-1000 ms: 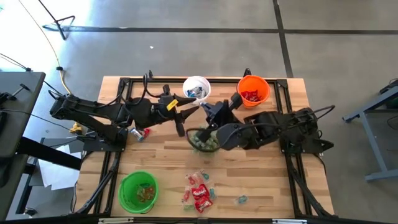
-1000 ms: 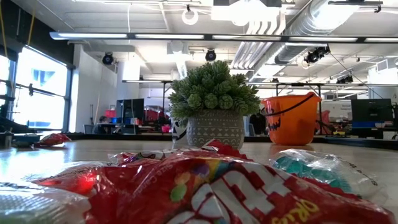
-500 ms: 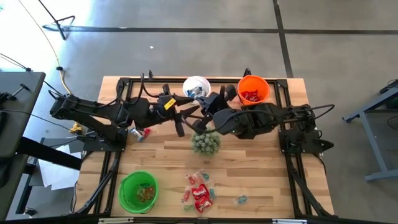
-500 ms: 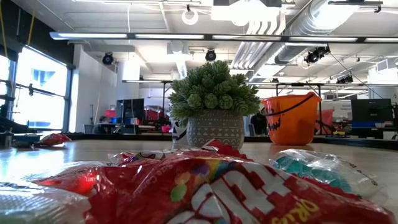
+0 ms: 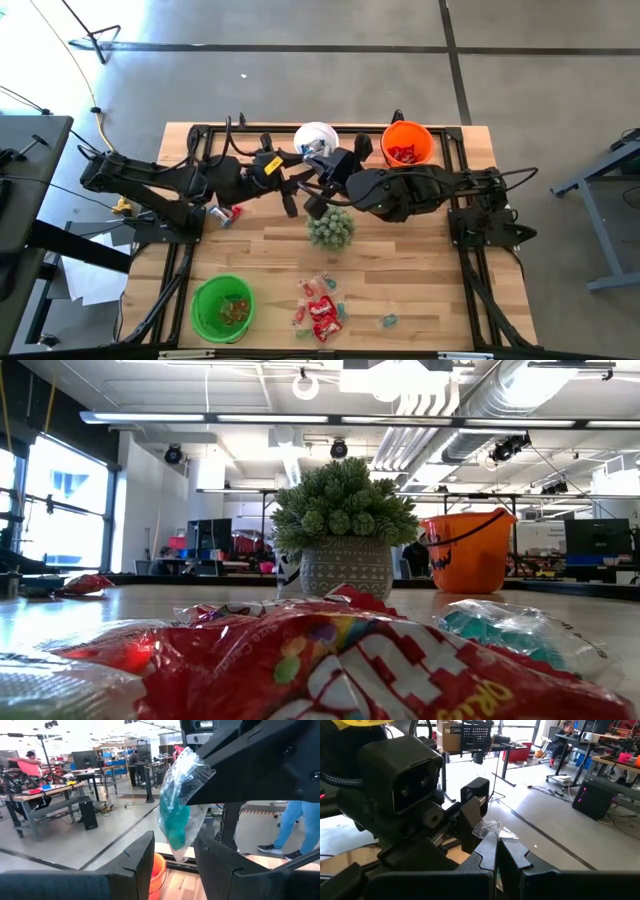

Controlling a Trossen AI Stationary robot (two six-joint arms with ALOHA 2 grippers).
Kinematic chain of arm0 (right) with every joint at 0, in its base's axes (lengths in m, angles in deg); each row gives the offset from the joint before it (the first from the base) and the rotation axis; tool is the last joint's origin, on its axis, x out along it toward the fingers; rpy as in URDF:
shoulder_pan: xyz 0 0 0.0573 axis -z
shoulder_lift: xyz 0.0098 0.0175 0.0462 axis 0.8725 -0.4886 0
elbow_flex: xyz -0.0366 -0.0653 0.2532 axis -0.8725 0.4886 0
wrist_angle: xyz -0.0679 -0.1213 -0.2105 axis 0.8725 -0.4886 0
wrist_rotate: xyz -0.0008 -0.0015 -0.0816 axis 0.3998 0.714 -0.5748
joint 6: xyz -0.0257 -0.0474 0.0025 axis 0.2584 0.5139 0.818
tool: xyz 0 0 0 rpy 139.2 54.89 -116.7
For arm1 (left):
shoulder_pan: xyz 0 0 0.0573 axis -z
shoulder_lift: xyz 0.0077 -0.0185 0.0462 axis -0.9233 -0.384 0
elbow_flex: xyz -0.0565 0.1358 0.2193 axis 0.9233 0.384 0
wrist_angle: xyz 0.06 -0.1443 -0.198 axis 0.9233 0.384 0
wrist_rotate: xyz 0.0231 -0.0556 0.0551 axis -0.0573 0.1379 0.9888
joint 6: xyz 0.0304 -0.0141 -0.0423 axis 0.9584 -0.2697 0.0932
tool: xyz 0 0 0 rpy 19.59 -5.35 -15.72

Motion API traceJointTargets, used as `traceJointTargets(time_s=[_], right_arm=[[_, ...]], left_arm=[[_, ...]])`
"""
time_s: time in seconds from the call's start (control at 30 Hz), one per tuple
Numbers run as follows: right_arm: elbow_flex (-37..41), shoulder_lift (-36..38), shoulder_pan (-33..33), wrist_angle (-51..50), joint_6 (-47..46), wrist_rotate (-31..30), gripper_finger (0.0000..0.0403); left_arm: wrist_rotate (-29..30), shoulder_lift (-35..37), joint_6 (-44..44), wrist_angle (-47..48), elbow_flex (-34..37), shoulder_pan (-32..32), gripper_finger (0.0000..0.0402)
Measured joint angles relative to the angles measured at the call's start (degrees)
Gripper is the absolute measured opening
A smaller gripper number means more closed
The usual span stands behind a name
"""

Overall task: Sort candy
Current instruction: Put the blue gummy into the green bucket

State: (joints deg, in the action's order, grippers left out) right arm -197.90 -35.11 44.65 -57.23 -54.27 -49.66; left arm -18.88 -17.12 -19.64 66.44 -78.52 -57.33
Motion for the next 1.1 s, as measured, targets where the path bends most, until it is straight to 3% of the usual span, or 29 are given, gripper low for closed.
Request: traceJointTargets(time_s=[0.2, 0.47, 0.73, 1.1], right_arm=[[0.0, 0.0, 0.0, 0.0, 0.1, 0.0, 0.0], [0.0, 0.0, 0.0, -0.4, 0.0, 0.0, 0.0], [0.0, 0.0, 0.0, -1.7, 0.1, -0.7, 0.0007], [0.0, 0.4, 0.0, -6.2, 0.4, -2.5, 0.0122]], left_arm=[[0.0, 0.0, 0.0, 0.0, 0.0, 0.0, 0.01], [0.0, 0.0, 0.0, 0.0, 0.0, 0.0, 0.0011], [0.2, -0.1, 0.0, 0.5, 0.0, 0.0, 0.0003], [4.2, 0.1, 0.0, 5.0, 0.0, 0.1, 0.0001]])
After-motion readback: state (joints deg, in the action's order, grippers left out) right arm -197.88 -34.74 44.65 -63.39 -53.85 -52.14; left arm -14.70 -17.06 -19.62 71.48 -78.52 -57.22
